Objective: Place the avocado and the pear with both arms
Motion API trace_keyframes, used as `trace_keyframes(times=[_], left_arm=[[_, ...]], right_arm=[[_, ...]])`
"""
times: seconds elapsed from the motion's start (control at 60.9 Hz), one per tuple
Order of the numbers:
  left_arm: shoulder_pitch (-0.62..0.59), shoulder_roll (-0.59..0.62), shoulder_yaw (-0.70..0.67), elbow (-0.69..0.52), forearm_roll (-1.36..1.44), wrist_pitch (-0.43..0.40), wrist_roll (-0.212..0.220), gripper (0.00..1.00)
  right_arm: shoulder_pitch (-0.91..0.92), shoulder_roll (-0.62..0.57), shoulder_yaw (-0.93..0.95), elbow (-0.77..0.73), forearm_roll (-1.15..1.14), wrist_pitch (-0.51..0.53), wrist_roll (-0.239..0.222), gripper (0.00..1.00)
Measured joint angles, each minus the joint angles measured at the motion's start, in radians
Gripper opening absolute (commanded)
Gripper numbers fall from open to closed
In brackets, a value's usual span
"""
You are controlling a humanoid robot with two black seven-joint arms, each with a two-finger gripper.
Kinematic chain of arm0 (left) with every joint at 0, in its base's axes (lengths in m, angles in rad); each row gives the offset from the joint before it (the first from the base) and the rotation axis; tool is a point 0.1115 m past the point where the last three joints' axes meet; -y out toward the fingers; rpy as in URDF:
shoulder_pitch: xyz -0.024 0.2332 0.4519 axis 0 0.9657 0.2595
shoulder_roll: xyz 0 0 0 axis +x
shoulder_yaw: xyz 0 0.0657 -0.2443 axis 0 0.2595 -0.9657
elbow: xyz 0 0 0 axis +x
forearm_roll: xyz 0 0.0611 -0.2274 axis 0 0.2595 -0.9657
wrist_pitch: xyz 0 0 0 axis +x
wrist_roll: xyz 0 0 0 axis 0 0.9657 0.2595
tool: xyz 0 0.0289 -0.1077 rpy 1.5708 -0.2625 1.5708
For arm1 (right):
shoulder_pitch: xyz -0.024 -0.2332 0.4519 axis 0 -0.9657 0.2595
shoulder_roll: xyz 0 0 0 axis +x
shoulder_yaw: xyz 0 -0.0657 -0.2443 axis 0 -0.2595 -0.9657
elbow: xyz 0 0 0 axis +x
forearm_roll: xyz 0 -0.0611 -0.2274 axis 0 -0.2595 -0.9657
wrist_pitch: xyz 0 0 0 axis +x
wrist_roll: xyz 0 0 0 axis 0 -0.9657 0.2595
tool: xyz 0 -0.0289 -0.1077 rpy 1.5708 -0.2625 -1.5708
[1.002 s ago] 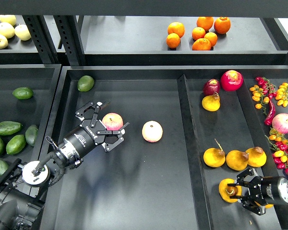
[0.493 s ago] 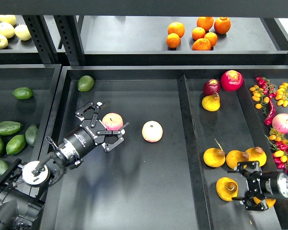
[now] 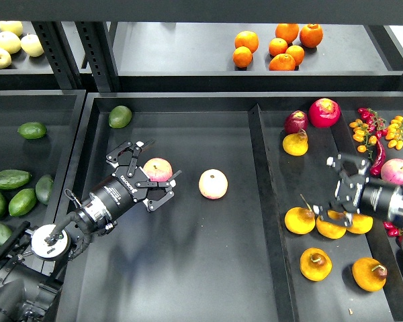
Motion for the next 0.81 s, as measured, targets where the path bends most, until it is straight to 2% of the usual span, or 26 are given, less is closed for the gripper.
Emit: trace_keyframes(times=[0.279,0.509,0.591,0.69,0.805], left_arm=[[0.017,0.0,-0.001,-0.003,-0.004,0.0,-0.002,0.91],[0.018,0.0,-0.001,-0.011,-0.004,0.0,-0.013,0.91],[0.018,0.0,0.0,-0.011,-0.004,0.0,-0.015,0.91],[0.018,0.0,0.001,-0.011,-0.007,0.0,-0.016,0.91],[0.018,0.0,0.001,-0.011,-0.01,0.0,-0.024,0.91]], right_arm=[[-0.017,0.159,0.187,-0.031,-0.009,0.0,0.0,0.98],[-0.03,0.288,0.293,-0.07,-0.172,0.0,0.0,0.99],[-0.035,0.297,0.294,-0.07,-0.185,0.0,0.001,0.99],[-0.042,0.324,0.294,-0.068,-0.193,0.0,0.04,0.99],[-0.052,0.37,0.294,-0.069,-0.197,0.0,0.135,0.99]])
